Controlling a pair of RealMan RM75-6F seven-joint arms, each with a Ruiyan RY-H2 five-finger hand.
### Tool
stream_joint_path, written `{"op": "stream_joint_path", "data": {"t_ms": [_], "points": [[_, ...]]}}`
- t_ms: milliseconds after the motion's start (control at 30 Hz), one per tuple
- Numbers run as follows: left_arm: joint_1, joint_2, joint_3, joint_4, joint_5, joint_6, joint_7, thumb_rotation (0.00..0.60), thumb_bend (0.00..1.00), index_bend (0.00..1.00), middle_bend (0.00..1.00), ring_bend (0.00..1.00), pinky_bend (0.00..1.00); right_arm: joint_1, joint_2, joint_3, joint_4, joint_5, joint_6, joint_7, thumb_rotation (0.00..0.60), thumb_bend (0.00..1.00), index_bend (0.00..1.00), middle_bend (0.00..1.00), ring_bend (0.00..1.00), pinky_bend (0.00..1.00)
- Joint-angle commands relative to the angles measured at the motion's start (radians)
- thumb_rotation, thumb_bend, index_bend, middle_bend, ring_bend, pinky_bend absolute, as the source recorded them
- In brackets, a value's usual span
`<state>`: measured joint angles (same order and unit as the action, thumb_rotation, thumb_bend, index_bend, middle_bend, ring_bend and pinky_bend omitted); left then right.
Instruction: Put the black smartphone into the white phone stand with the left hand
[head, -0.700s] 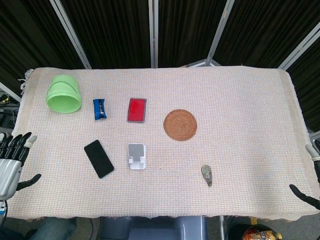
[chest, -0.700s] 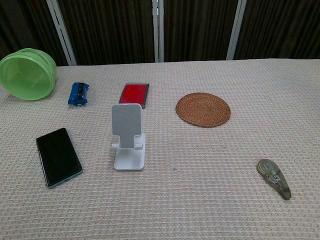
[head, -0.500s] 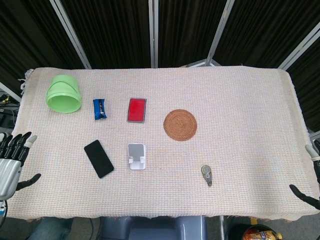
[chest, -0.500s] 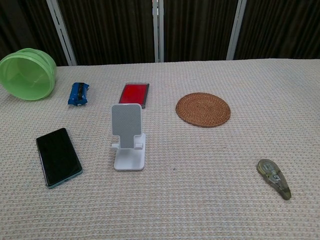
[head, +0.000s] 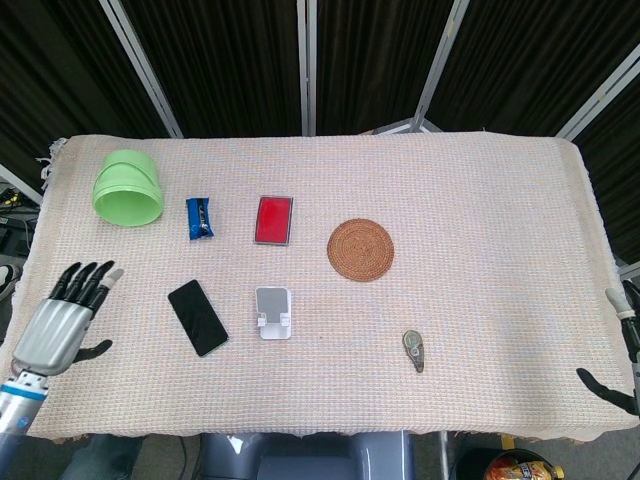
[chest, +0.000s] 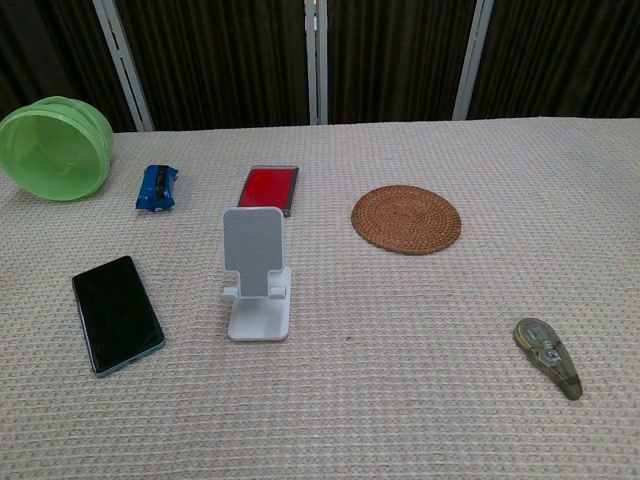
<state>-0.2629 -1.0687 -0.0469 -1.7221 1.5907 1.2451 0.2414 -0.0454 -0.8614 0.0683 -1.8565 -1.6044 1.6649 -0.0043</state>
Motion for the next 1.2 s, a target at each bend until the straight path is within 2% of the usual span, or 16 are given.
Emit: {"op": "stream_joint_path", "data": {"t_ms": [33,200,367,533,867,1067,1167,1200], "points": [[-0.152,-0.100,0.002,0.166,0.066,-0.177,-0.045,0.600,0.00,0.08,0.00,0.05,0.17,0.015,-0.003,0.010,-0.007,0.028,-0.025,-0.013,0.600,0.00,0.00,0.00,0.00,0.00],[-0.256,-0.200,0.030,0.364,0.188,-0.228,-0.116,0.600,0.00,0.18,0.03,0.14,0.26,0.025,-0.011,0.023,-0.009,0.073,-0.048,-0.043,0.600,0.00,0.00,0.00,0.00,0.00],[-0.331,-0.292,0.074,0.540,0.283,-0.236,-0.210,0.600,0.00,0.21,0.05,0.16,0.29,0.029,-0.018,0.031,-0.010,0.111,-0.060,-0.069,0.600,0.00,0.00,0.00,0.00,0.00],[-0.377,-0.368,0.111,0.678,0.326,-0.243,-0.273,0.600,0.00,0.23,0.06,0.17,0.30,0.033,-0.024,0.037,-0.009,0.140,-0.070,-0.088,0.600,0.00,0.00,0.00,0.00,0.00],[-0.436,-0.456,0.186,0.842,0.399,-0.207,-0.342,0.600,0.00,0.29,0.09,0.19,0.32,0.038,-0.028,0.045,-0.008,0.175,-0.085,-0.101,0.600,0.00,0.00,0.00,0.00,0.00],[-0.454,-0.485,0.209,0.880,0.405,-0.201,-0.358,0.600,0.00,0.29,0.10,0.20,0.32,0.038,-0.027,0.046,-0.008,0.181,-0.087,-0.101,0.600,0.00,0.00,0.00,0.00,0.00],[-0.459,-0.496,0.216,0.893,0.402,-0.199,-0.361,0.600,0.00,0.35,0.20,0.28,0.35,0.038,-0.026,0.046,-0.008,0.183,-0.087,-0.099,0.600,0.00,0.00,0.00,0.00,0.00],[-0.462,-0.500,0.220,0.897,0.402,-0.194,-0.363,0.600,0.00,0.40,0.26,0.33,0.37,0.038,-0.026,0.046,-0.008,0.183,-0.088,-0.098,0.600,0.00,0.00,0.00,0.00,0.00]]}}
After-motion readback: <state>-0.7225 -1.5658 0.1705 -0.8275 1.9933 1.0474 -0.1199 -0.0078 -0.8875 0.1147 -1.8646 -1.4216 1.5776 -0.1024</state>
